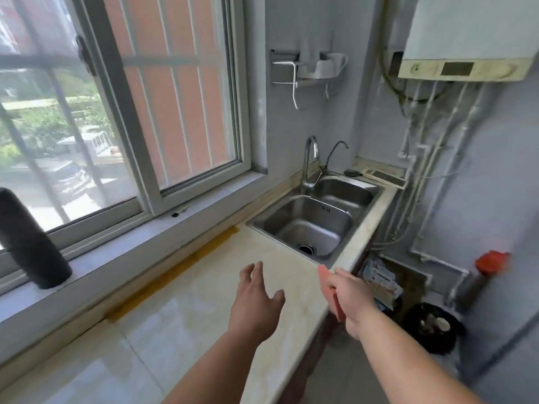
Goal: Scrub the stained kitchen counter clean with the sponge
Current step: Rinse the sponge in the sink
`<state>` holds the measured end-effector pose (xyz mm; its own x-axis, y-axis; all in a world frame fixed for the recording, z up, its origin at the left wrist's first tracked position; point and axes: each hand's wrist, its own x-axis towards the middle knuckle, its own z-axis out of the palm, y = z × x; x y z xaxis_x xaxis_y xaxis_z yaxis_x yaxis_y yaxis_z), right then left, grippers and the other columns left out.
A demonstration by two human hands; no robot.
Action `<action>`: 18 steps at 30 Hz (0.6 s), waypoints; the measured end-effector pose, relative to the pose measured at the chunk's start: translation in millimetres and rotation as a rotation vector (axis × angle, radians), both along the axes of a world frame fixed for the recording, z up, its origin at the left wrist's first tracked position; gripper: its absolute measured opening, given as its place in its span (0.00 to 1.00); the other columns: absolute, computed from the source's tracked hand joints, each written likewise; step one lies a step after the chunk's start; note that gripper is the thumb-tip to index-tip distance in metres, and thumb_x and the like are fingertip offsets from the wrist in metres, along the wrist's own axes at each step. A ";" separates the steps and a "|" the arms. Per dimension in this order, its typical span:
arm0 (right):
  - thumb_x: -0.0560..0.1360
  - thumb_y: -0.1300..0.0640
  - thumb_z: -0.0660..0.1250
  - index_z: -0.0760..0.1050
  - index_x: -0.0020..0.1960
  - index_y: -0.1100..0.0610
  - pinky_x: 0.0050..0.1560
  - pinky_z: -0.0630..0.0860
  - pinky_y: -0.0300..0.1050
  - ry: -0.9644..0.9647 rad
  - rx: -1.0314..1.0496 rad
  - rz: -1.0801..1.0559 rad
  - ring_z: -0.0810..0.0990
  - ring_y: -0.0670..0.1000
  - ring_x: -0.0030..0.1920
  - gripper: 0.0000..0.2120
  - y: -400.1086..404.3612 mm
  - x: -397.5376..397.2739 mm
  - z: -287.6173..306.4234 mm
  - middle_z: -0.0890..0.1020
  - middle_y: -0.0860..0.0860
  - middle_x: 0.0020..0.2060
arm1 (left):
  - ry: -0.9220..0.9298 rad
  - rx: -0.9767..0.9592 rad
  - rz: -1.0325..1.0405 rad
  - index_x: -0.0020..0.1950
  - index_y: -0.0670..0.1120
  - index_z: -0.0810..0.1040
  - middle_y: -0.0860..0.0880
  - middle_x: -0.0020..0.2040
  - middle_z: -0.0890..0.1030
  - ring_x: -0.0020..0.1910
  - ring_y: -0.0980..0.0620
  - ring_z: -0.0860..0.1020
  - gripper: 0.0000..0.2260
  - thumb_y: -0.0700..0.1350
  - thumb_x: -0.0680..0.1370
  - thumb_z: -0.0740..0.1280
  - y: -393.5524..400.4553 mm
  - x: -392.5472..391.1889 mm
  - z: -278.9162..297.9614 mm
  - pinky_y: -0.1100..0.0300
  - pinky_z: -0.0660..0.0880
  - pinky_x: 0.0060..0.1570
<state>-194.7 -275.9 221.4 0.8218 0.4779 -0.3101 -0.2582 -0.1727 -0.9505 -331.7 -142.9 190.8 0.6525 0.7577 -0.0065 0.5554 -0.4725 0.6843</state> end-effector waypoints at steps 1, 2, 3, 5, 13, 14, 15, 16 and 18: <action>0.77 0.59 0.67 0.73 0.72 0.58 0.47 0.78 0.54 -0.013 -0.025 -0.007 0.78 0.72 0.59 0.23 10.2 14.3 0.6 0.76 0.71 0.62 | -0.009 -0.015 0.000 0.85 0.51 0.50 0.56 0.83 0.51 0.72 0.51 0.72 0.35 0.56 0.82 0.64 14.2 14.1 -4.7 0.54 0.74 0.64; 0.74 0.58 0.67 0.77 0.65 0.56 0.49 0.81 0.57 -0.027 -0.032 0.002 0.82 0.68 0.49 0.19 21.0 30.7 -0.1 0.80 0.72 0.54 | -0.014 -0.032 0.005 0.85 0.51 0.50 0.56 0.82 0.51 0.71 0.51 0.73 0.35 0.56 0.82 0.64 30.0 29.0 -9.5 0.54 0.75 0.63; 0.71 0.57 0.67 0.80 0.56 0.54 0.34 0.75 0.46 -0.031 -0.027 0.013 0.79 0.61 0.37 0.14 28.1 39.0 2.5 0.81 0.70 0.44 | -0.008 -0.049 0.014 0.85 0.51 0.50 0.56 0.82 0.52 0.70 0.50 0.73 0.35 0.56 0.82 0.64 41.9 38.3 -11.0 0.54 0.76 0.62; 0.69 0.55 0.67 0.82 0.53 0.51 0.32 0.66 0.41 -0.036 -0.070 0.024 0.73 0.52 0.34 0.13 51.7 71.1 0.3 0.81 0.60 0.38 | -0.008 -0.108 0.030 0.85 0.51 0.50 0.56 0.82 0.52 0.68 0.50 0.76 0.35 0.56 0.82 0.64 69.2 63.4 -18.4 0.53 0.77 0.60; 0.69 0.55 0.66 0.63 0.35 0.47 0.34 0.61 0.42 0.004 -0.178 0.053 0.70 0.47 0.26 0.12 110.4 137.2 -8.1 0.71 0.48 0.24 | -0.010 -0.151 0.044 0.85 0.52 0.50 0.53 0.83 0.53 0.70 0.50 0.73 0.35 0.57 0.83 0.64 125.0 110.9 -38.6 0.54 0.76 0.60; 0.68 0.54 0.66 0.64 0.32 0.50 0.35 0.61 0.43 0.003 -0.163 0.056 0.69 0.50 0.28 0.12 115.4 139.7 -8.2 0.69 0.52 0.26 | 0.000 -0.143 0.044 0.85 0.52 0.49 0.53 0.83 0.53 0.71 0.50 0.72 0.36 0.57 0.83 0.64 128.5 111.3 -40.5 0.54 0.75 0.62; 0.67 0.54 0.66 0.68 0.29 0.54 0.35 0.61 0.44 0.017 -0.161 0.064 0.67 0.51 0.30 0.11 123.3 144.1 -7.6 0.68 0.56 0.29 | 0.009 -0.138 0.050 0.85 0.52 0.49 0.53 0.83 0.53 0.72 0.50 0.72 0.36 0.57 0.83 0.64 134.1 112.3 -43.0 0.55 0.75 0.64; 0.67 0.54 0.67 0.73 0.31 0.62 0.36 0.61 0.45 0.028 -0.163 0.075 0.67 0.52 0.34 0.12 129.7 153.0 -10.3 0.67 0.60 0.31 | 0.013 -0.144 0.064 0.85 0.52 0.49 0.52 0.83 0.53 0.72 0.50 0.72 0.36 0.57 0.83 0.64 139.6 113.3 -46.0 0.55 0.74 0.65; 0.69 0.56 0.66 0.74 0.48 0.70 0.37 0.60 0.49 0.034 -0.178 0.097 0.66 0.55 0.38 0.16 145.4 167.9 -14.8 0.67 0.65 0.34 | 0.018 -0.166 0.100 0.85 0.52 0.48 0.52 0.83 0.53 0.73 0.49 0.71 0.36 0.57 0.83 0.64 148.7 115.4 -49.9 0.55 0.73 0.67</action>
<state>-26.8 -130.5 206.7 0.7620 0.4895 -0.4239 -0.2639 -0.3630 -0.8936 -216.3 5.7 140.9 0.5724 0.8065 -0.1482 0.6073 -0.2955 0.7375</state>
